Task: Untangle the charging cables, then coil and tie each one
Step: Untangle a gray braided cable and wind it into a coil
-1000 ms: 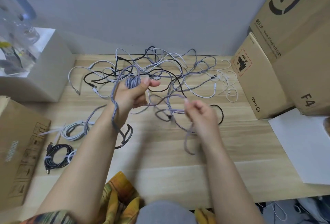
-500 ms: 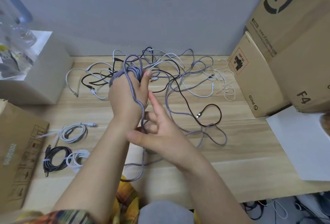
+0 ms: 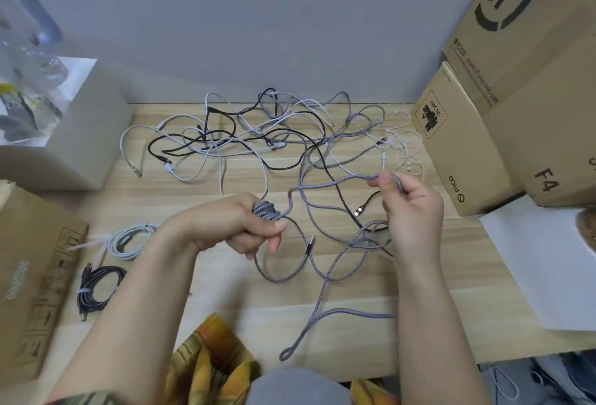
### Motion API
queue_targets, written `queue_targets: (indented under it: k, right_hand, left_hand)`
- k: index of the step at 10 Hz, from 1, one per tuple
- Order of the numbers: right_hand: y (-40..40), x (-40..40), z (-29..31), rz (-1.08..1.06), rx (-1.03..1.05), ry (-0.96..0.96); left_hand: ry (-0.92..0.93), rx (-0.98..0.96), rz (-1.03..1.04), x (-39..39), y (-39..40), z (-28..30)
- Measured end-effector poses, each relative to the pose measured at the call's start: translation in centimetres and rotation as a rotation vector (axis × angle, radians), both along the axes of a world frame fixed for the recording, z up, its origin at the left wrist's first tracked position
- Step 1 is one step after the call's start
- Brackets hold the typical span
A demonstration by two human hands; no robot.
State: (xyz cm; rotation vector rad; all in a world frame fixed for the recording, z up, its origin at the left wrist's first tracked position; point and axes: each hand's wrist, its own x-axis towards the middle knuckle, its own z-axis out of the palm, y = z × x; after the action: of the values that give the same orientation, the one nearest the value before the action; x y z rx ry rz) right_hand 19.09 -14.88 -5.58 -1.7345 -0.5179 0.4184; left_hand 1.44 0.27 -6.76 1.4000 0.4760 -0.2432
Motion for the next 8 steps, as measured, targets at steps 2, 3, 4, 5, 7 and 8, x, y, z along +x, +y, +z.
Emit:
queue_targets:
  k: [2,3,4,5,7,8]
  right_hand:
    - [0.4,0.2,-2.8,0.185,-0.216,-0.037]
    - [0.6,-0.2,-3.0,0.289,-0.287,-0.063]
    - [0.7,-0.8,-2.5,0.439,-0.4,-0.044]
    - [0.5,-1.6,-2.5,0.592,-0.452,-0.026]
    - [0.4,-2.4,-1.9,0.716,-0.597,-0.183]
    - [0.4,-2.6,-1.0,0.731,-0.698,-0.305]
  left_hand:
    - [-0.735,-1.171,-0.003,1.3,-1.5,1.7]
    - [-0.925,-1.396,0.321,2.0,-2.0,3.7]
    - [-0.977,-1.501,0.672,2.4,-0.9,5.2]
    - [-0.911,-1.244,1.072,3.0,0.2,5.2]
    - [-0.703,-0.288,1.001,4.9,-0.7,1.5]
    - [-0.451,0.303,0.573,5.0,-1.8,0.1]
